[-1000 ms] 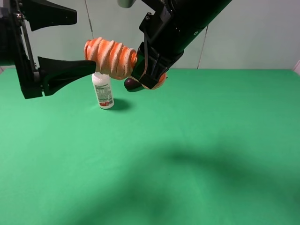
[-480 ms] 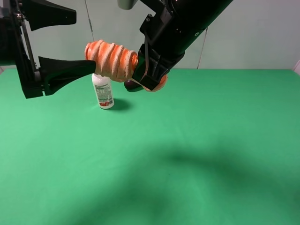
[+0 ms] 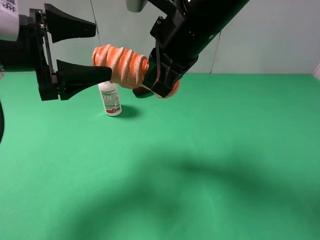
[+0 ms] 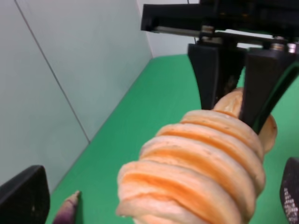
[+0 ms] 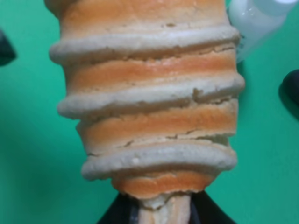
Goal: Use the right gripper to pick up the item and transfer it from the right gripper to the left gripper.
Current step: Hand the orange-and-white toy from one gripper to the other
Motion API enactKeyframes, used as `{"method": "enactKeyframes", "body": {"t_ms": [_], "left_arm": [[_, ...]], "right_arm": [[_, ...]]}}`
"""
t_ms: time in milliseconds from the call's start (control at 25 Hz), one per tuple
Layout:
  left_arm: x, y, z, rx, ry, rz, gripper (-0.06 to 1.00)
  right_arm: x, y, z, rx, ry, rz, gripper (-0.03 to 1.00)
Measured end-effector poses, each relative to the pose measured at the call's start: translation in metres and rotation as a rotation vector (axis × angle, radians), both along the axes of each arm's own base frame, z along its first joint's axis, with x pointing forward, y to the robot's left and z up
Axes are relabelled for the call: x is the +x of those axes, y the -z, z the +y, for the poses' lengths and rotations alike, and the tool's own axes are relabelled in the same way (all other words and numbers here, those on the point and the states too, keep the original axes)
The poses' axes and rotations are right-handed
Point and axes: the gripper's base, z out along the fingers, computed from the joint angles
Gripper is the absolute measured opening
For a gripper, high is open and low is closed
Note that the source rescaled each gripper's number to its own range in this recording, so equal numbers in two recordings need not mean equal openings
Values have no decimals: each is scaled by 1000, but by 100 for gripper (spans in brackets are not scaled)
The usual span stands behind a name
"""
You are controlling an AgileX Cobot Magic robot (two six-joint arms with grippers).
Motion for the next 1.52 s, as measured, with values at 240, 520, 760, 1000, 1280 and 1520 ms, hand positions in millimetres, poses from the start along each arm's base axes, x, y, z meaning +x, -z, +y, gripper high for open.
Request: {"method": "enactKeyframes", "body": {"t_ms": [240, 520, 760, 1000, 1280, 1520], "left_arm": [[11, 5, -5, -23, 59, 34, 100], [11, 10, -6, -15, 84, 63, 100], [8, 14, -6, 31, 119, 82, 100], [7, 15, -6, 31, 121, 91, 100], [7, 15, -6, 18, 110, 116, 100], [3, 18, -11, 40, 139, 157, 100]], "right_arm": [[-2, 2, -2, -35, -39, 0, 0], [-2, 2, -2, -46, -64, -11, 0], [-2, 2, -2, -48, -70, -15, 0], [-2, 2, -2, -50, -75, -18, 0], [-2, 2, -2, -54, -82, -20, 0], [-2, 2, -2, -55, -83, -18, 0]]}}
